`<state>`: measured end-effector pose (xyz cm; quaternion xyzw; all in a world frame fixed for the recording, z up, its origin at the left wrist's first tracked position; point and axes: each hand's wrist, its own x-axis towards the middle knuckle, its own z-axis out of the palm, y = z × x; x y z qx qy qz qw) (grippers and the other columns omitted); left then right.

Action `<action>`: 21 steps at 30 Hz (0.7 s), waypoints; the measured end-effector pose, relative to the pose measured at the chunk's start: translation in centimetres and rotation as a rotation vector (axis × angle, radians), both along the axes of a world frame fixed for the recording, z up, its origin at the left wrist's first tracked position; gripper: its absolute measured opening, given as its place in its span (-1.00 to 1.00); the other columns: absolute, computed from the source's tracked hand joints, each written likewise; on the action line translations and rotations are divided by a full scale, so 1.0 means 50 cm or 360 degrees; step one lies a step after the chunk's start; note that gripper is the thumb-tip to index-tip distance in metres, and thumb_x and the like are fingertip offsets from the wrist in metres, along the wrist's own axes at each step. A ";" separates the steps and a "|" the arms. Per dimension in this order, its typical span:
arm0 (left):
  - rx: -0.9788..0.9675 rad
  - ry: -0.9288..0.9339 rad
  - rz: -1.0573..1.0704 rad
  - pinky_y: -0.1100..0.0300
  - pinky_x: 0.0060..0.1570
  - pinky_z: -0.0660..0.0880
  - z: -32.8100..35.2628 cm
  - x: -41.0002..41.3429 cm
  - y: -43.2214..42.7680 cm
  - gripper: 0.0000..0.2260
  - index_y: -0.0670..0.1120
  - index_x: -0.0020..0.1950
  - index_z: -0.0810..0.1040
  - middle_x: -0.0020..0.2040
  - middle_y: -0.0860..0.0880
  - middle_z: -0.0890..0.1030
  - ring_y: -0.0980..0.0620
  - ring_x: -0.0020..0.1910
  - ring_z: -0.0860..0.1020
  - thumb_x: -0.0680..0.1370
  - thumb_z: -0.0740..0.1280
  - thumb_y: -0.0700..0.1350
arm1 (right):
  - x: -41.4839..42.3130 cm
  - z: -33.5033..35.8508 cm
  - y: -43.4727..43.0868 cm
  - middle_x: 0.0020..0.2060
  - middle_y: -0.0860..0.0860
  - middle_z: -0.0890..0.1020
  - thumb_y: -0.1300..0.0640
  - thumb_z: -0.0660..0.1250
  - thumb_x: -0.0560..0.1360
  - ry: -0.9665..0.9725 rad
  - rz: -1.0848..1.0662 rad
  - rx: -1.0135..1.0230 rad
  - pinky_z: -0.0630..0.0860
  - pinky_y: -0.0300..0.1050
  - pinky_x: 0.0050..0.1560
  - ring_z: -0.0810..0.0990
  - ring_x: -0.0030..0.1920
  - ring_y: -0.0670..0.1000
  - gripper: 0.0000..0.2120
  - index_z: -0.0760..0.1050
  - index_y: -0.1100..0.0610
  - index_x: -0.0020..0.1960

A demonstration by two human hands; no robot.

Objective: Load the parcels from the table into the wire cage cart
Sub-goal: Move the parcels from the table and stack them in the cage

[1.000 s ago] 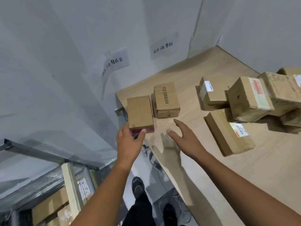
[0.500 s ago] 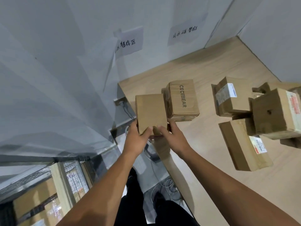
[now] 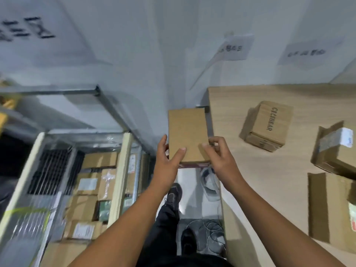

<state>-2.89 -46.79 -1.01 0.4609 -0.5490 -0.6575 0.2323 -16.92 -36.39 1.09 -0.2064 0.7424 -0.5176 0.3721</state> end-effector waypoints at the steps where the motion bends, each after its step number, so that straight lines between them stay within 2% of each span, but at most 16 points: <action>1: 0.0001 0.0019 0.0061 0.14 0.32 0.49 0.004 0.038 0.013 -0.26 0.14 0.64 0.17 0.49 0.04 0.43 0.12 0.39 0.49 0.55 0.49 0.08 | 0.020 -0.001 -0.002 0.04 -0.05 0.62 -0.10 0.36 0.64 -0.0019 0.0071 -0.0005 0.52 -0.21 -0.01 0.65 0.07 -0.06 -0.80 0.45 -0.10 0.20; 2: 0.0001 0.0034 0.0113 0.15 0.31 0.49 0.008 0.078 0.026 -0.26 0.11 0.65 0.17 0.50 0.05 0.43 0.11 0.39 0.49 0.57 0.48 0.05 | 0.043 -0.002 -0.007 0.07 -0.04 0.62 -0.11 0.36 0.63 -0.0057 0.0140 0.0000 0.54 -0.17 0.04 0.65 0.10 -0.04 -0.74 0.43 -0.08 0.26; 5: 0.0040 0.0070 0.0276 -0.09 0.41 0.48 0.015 0.209 0.070 -0.20 0.10 0.66 0.15 0.51 0.10 0.42 0.04 0.45 0.47 0.53 0.51 0.07 | 0.129 -0.003 -0.026 0.17 -0.02 0.62 -0.17 0.36 0.62 -0.0110 0.0400 0.0016 0.58 -0.05 0.17 0.65 0.16 -0.04 -0.50 0.30 -0.15 0.50; 7: 0.0045 0.0076 0.0406 -0.11 0.41 0.48 0.015 0.298 0.099 -0.25 0.12 0.63 0.20 0.47 0.13 0.44 0.06 0.44 0.47 0.53 0.51 0.04 | 0.192 -0.002 -0.044 0.19 -0.02 0.62 -0.15 0.36 0.63 -0.0176 0.0582 0.0037 0.60 -0.02 0.18 0.66 0.14 -0.08 -0.44 0.22 -0.23 0.56; 9: 0.0066 0.0060 0.0523 -0.03 0.37 0.50 0.005 0.388 0.133 -0.27 0.23 0.56 0.29 0.44 0.17 0.45 0.12 0.41 0.48 0.47 0.55 0.14 | 0.262 -0.002 -0.062 0.24 -0.05 0.62 -0.12 0.36 0.64 -0.0289 0.0748 0.0053 0.60 -0.08 0.12 0.66 0.15 -0.13 -0.41 0.18 -0.23 0.58; 11: 0.0070 0.0033 0.0604 0.21 0.24 0.54 -0.005 0.478 0.168 -0.30 0.25 0.52 0.35 0.44 0.15 0.49 0.24 0.32 0.53 0.44 0.56 0.20 | 0.337 -0.008 -0.082 0.32 -0.05 0.61 -0.10 0.36 0.64 -0.0357 0.0883 0.0067 0.60 -0.13 0.06 0.66 0.19 -0.10 -0.38 0.18 -0.17 0.61; 12: 0.0058 0.0020 0.0657 0.28 0.19 0.54 -0.007 0.520 0.185 -0.30 0.21 0.52 0.37 0.43 0.13 0.50 0.27 0.29 0.54 0.44 0.55 0.19 | 0.377 -0.011 -0.091 0.30 -0.07 0.62 -0.08 0.36 0.64 -0.0381 0.0947 0.0082 0.61 -0.14 0.01 0.68 0.17 -0.11 -0.38 0.17 -0.14 0.62; 13: 0.0055 0.0002 0.0726 0.27 0.21 0.53 -0.009 0.561 0.202 -0.30 0.17 0.52 0.38 0.42 0.12 0.52 0.26 0.29 0.54 0.43 0.55 0.19 | 0.417 -0.013 -0.098 0.24 -0.11 0.64 -0.06 0.35 0.65 -0.0412 0.1012 0.0100 0.63 -0.13 -0.02 0.69 0.13 -0.11 -0.38 0.17 -0.12 0.62; 15: 0.0042 -0.0005 0.0908 0.12 0.33 0.49 -0.011 0.643 0.241 -0.30 0.16 0.50 0.43 0.38 0.15 0.56 0.19 0.34 0.53 0.40 0.54 0.22 | 0.507 -0.018 -0.105 0.02 -0.20 0.70 -0.02 0.35 0.66 -0.0423 0.1183 0.0154 0.67 0.00 0.02 0.72 0.03 -0.10 -0.44 0.19 -0.14 0.57; 17: 0.0046 0.0009 0.1135 0.04 0.39 0.45 -0.022 0.717 0.283 -0.31 0.16 0.48 0.47 0.37 0.15 0.58 0.13 0.38 0.52 0.37 0.54 0.22 | 0.597 -0.026 -0.103 -0.08 -0.14 0.75 0.02 0.38 0.65 -0.0393 0.1349 0.0187 0.64 0.09 0.09 0.73 0.02 -0.02 -0.48 0.24 -0.15 0.52; 20: 0.0142 0.0099 0.1494 -0.06 0.37 0.49 -0.053 0.806 0.346 -0.35 0.18 0.42 0.53 0.37 0.10 0.60 0.03 0.36 0.56 0.36 0.56 0.26 | 0.721 -0.039 -0.086 0.10 0.13 0.68 -0.14 0.51 0.48 -0.0340 0.1538 0.0240 0.68 0.18 0.11 0.70 0.14 0.14 -0.33 0.27 -0.18 0.49; 21: 0.0199 0.0153 0.1608 -0.08 0.31 0.54 -0.064 0.832 0.365 -0.38 0.20 0.39 0.54 0.35 0.10 0.61 0.01 0.32 0.59 0.36 0.56 0.26 | 0.760 -0.044 -0.079 0.12 0.15 0.63 -0.21 0.52 0.40 -0.0329 0.1594 0.0253 0.70 0.17 0.08 0.68 0.16 0.14 -0.27 0.26 -0.20 0.47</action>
